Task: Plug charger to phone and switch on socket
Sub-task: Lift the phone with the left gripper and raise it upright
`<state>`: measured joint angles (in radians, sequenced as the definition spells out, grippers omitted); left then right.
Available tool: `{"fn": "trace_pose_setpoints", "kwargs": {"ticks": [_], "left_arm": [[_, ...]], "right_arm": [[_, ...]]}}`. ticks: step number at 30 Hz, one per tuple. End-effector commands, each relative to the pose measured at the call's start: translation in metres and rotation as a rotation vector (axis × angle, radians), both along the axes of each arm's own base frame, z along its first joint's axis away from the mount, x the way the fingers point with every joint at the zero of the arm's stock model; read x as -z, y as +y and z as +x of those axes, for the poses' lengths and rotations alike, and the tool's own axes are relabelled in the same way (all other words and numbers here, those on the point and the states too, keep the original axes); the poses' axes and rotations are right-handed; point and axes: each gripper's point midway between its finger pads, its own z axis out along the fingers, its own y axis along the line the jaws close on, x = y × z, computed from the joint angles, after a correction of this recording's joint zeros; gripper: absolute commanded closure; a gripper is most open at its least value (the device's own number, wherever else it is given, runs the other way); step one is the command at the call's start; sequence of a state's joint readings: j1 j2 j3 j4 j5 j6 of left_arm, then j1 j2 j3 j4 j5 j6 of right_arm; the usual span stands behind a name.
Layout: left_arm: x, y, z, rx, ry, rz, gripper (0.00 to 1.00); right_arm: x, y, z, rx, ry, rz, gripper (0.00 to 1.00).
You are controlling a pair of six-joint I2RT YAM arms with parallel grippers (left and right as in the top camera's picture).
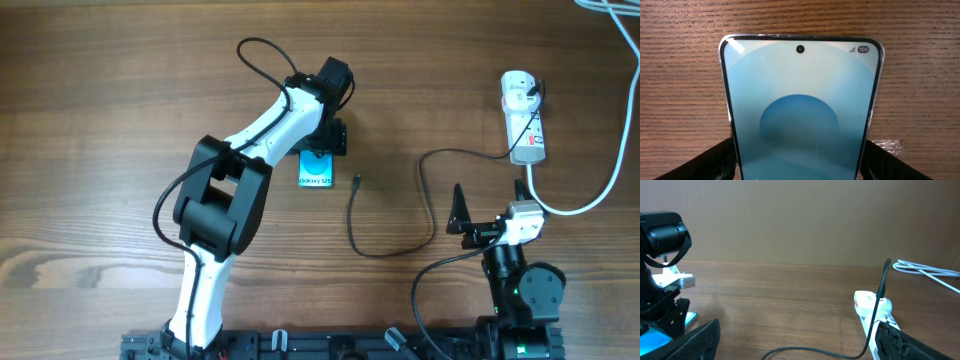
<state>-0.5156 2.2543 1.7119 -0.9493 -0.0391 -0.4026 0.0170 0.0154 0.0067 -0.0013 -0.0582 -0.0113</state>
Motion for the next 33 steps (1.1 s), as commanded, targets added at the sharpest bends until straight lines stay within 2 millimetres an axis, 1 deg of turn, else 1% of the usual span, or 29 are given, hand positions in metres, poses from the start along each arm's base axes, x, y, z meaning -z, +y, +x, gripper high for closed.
{"fn": "trace_pose_setpoints", "kwargs": {"ticks": [1, 7, 8, 9, 10, 15, 17, 18, 19, 20, 22, 28, 32, 33], "left_arm": [[0.019, 0.009, -0.014, -0.009, 0.058, 0.037, 0.24], [0.019, 0.009, -0.014, -0.027, 0.058, 0.036, 0.24], [0.019, 0.010, -0.014, -0.027, 0.061, 0.037, 0.16], [0.019, 0.010, -0.015, -0.027, 0.062, 0.038, 0.04], [0.019, 0.011, -0.016, -0.027, 0.066, 0.040, 0.00], [0.018, 0.014, -0.025, -0.027, 0.104, 0.053, 0.00], [0.018, 0.014, -0.025, -0.027, 0.108, 0.054, 0.00], [0.018, 0.014, -0.026, -0.027, 0.108, 0.052, 0.03], [0.018, 0.014, -0.026, -0.027, 0.109, 0.051, 0.07], [0.018, 0.013, -0.026, -0.027, 0.110, 0.047, 0.09], [0.018, 0.012, -0.025, -0.026, 0.109, 0.043, 0.10], [0.019, 0.010, -0.021, -0.026, 0.090, 0.032, 0.10], [0.019, 0.008, -0.017, -0.026, 0.074, 0.023, 0.05], [0.019, 0.007, -0.016, -0.026, 0.069, 0.021, 0.05]], "right_arm": [[-0.001, -0.001, 0.000, 0.010, -0.006, 0.014, 0.00], [-0.001, -0.001, 0.000, 0.010, -0.005, 0.014, 0.00], [-0.001, -0.001, 0.000, 0.010, -0.005, 0.014, 0.00], [-0.001, -0.001, 0.000, 0.010, -0.006, 0.014, 0.00], [-0.001, -0.001, 0.000, 0.010, -0.005, 0.014, 0.00], [-0.001, -0.001, 0.000, 0.010, -0.006, 0.013, 0.00], [-0.001, -0.001, 0.000, 0.010, -0.006, 0.013, 0.00], [-0.001, -0.001, 0.000, 0.010, -0.006, 0.013, 0.01], [-0.001, -0.001, 0.000, 0.010, -0.006, 0.013, 0.00], [-0.001, -0.001, 0.000, 0.010, -0.006, 0.013, 0.00], [-0.001, -0.001, 0.000, 0.010, -0.005, 0.014, 0.00], [-0.001, -0.001, 0.000, 0.010, -0.006, 0.014, 0.00], [-0.001, -0.001, 0.000, 0.010, -0.006, 0.013, 0.00], [-0.001, -0.001, 0.000, 0.010, -0.005, 0.014, 0.00]]}}
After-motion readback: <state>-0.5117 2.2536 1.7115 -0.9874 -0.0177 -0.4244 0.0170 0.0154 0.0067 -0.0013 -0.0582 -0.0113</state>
